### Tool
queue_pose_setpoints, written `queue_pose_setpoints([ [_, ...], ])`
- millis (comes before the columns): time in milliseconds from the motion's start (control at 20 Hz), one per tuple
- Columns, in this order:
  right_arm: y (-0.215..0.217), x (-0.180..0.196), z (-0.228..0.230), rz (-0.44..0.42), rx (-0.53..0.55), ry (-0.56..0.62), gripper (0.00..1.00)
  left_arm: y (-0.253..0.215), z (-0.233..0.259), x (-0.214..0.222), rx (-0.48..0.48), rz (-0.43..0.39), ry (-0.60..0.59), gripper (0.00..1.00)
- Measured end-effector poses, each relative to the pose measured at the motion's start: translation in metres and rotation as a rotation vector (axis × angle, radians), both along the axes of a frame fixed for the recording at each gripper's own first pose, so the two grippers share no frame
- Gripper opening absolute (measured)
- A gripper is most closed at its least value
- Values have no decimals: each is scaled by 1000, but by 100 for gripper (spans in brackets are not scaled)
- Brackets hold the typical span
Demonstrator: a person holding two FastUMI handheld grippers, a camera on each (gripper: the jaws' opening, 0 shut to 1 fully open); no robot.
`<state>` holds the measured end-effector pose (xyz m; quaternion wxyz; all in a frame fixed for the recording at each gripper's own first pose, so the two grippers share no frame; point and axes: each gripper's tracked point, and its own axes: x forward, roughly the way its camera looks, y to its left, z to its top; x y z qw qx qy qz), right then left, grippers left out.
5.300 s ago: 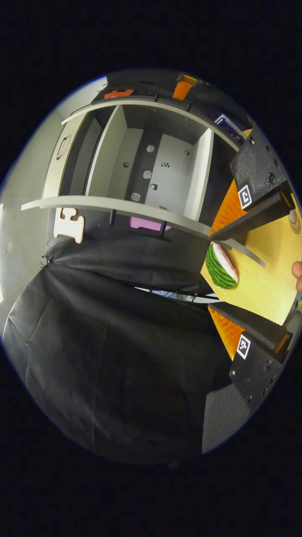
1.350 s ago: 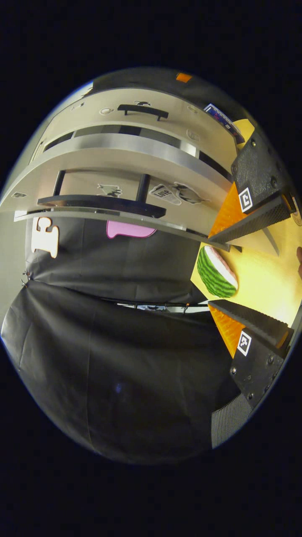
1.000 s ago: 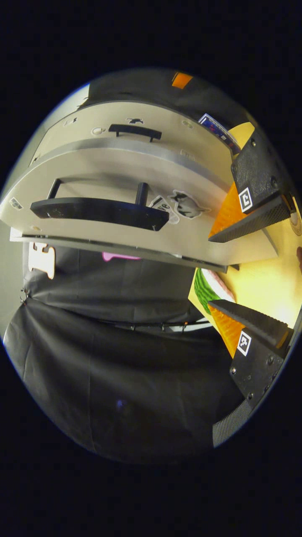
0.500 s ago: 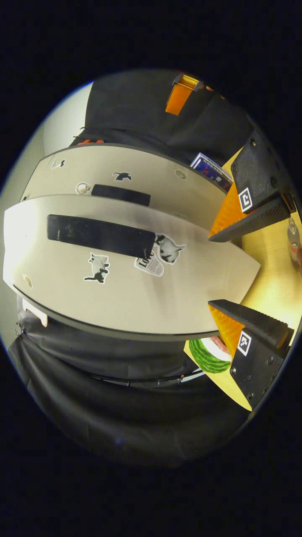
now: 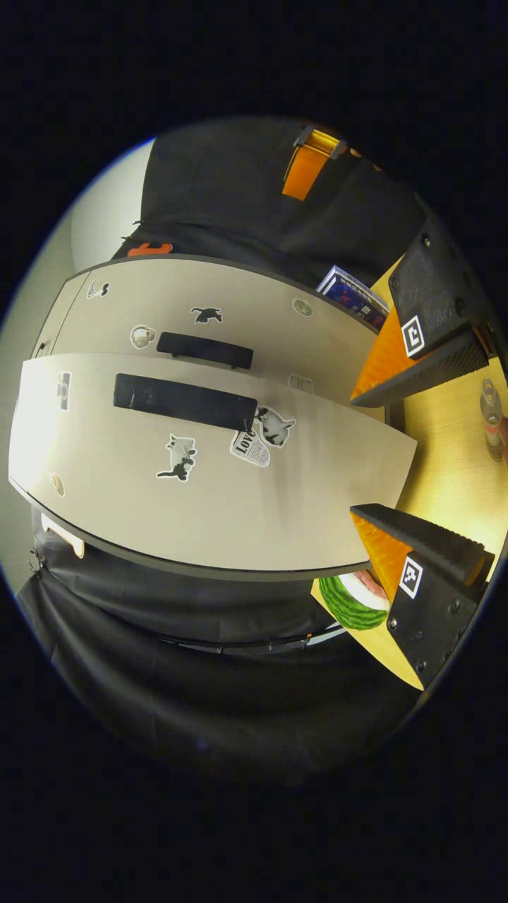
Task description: Grasp the bottle in the cabinet with the left hand and place it on the coaster, then close the right door with the right hand and the left door with the left hand.
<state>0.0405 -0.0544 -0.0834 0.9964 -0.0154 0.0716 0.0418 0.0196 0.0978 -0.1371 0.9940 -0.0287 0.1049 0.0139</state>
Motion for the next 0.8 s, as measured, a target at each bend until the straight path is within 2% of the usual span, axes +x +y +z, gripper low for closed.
queue_pose_setpoints([
  [800,14,-17,-3,35,-21,3,93,5,9,-24,52,12,-23,87],
])
